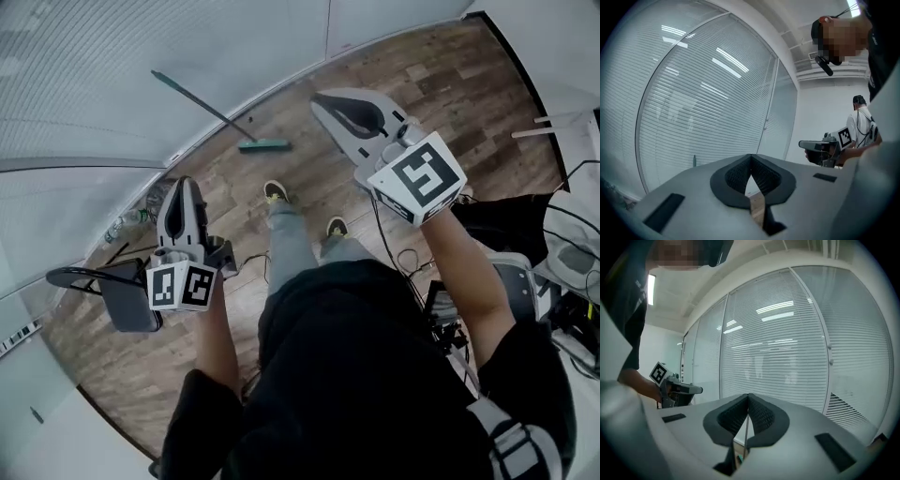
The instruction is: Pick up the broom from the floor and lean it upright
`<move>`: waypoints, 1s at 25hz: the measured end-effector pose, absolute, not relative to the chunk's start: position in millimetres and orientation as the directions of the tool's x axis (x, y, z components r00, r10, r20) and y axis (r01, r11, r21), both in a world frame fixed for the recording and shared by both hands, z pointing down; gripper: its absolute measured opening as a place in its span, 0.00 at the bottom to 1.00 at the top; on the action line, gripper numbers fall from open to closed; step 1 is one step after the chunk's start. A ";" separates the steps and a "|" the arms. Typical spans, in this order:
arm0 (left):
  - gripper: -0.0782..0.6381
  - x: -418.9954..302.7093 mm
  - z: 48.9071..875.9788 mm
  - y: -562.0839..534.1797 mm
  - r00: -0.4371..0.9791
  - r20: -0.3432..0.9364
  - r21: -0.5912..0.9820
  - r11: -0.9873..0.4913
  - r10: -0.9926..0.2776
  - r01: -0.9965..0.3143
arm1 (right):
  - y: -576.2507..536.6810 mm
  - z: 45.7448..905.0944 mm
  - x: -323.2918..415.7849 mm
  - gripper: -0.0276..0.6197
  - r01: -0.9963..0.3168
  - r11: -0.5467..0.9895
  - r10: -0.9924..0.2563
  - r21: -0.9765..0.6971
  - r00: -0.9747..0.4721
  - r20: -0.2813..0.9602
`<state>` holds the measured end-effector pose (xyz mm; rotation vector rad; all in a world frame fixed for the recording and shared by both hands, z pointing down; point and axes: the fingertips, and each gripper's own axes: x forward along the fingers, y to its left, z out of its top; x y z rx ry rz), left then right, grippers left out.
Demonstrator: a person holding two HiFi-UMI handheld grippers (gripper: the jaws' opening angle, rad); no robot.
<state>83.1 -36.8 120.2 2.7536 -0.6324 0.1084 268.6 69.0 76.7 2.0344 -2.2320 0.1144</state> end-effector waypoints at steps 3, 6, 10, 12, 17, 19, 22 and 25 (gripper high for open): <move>0.14 88.2 99.9 -0.8 0.911 0.141 0.257 -0.874 -0.388 -0.412 | 109.8 52.0 277.1 0.07 -0.997 0.069 -0.989 0.027 -0.064 0.135; 0.14 95.0 78.7 27.5 0.925 0.130 0.204 -0.903 -0.358 -0.378 | 144.5 35.7 283.7 0.07 -1.000 0.000 -0.994 -0.017 -0.002 0.107; 0.14 94.0 54.4 52.6 0.943 0.086 0.190 -0.924 -0.321 -0.332 | 177.3 30.4 276.8 0.07 -0.997 -0.082 -0.992 -0.005 0.081 0.102; 0.14 89.0 47.9 59.3 0.948 0.076 0.191 -0.929 -0.309 -0.318 | 186.6 31.8 270.4 0.07 -0.994 -0.105 -0.989 -0.016 0.102 0.104; 0.14 66.9 37.2 54.0 0.951 0.074 0.185 -0.933 -0.301 -0.310 | 190.2 22.5 252.1 0.07 -0.990 -0.136 -0.985 -0.019 0.134 0.106; 0.14 52.7 32.8 45.2 0.951 0.072 0.192 -0.931 -0.301 -0.310 | 184.4 18.1 240.4 0.07 -0.989 -0.145 -0.984 -0.018 0.142 0.110; 0.14 36.1 26.1 29.0 0.950 0.062 0.192 -0.930 -0.306 -0.312 | 170.7 12.7 224.3 0.07 -0.989 -0.147 -0.983 -0.005 0.146 0.115; 0.14 22.0 17.3 20.4 0.950 0.041 0.189 -0.931 -0.310 -0.312 | 160.5 3.7 210.8 0.07 -0.989 -0.144 -0.984 0.010 0.145 0.108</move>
